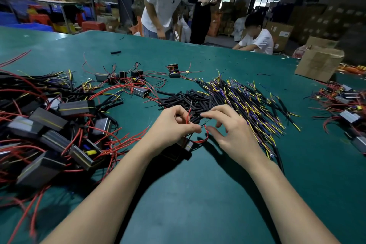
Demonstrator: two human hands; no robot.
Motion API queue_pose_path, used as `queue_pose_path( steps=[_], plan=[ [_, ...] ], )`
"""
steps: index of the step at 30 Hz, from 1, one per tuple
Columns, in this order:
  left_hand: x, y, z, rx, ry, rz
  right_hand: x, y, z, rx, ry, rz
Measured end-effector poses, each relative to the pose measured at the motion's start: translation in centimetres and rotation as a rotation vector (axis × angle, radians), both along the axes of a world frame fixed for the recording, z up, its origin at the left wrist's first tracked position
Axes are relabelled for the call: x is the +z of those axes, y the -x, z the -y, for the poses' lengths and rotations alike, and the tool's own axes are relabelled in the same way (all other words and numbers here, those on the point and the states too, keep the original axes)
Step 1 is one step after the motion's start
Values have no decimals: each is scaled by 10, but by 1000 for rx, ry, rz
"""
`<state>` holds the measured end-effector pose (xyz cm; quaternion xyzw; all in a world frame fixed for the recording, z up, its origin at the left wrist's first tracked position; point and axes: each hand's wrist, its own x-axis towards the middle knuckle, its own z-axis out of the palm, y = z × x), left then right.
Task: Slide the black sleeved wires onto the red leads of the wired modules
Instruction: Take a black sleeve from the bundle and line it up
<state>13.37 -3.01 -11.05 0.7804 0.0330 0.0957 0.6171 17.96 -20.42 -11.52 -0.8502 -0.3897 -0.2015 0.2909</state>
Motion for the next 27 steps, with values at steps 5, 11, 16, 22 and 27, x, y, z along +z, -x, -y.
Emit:
queue_pose_path(
  steps=[5, 11, 16, 22, 27],
  plan=[
    [0, 0, -1, -18, -3, 0, 6, 3, -2, 26, 81, 187],
    [1, 0, 0, -25, -31, 3, 5, 3, -1, -23, 99, 257],
    [0, 1, -1, -17, -15, -4, 3, 3, -2, -92, 74, 191],
    [1, 1, -1, -24, -35, -11, -1, 1, -2, -74, 96, 65],
    [0, 1, 1, -8, -85, -10, -3, -5, 0, -106, 141, -145]
  ],
)
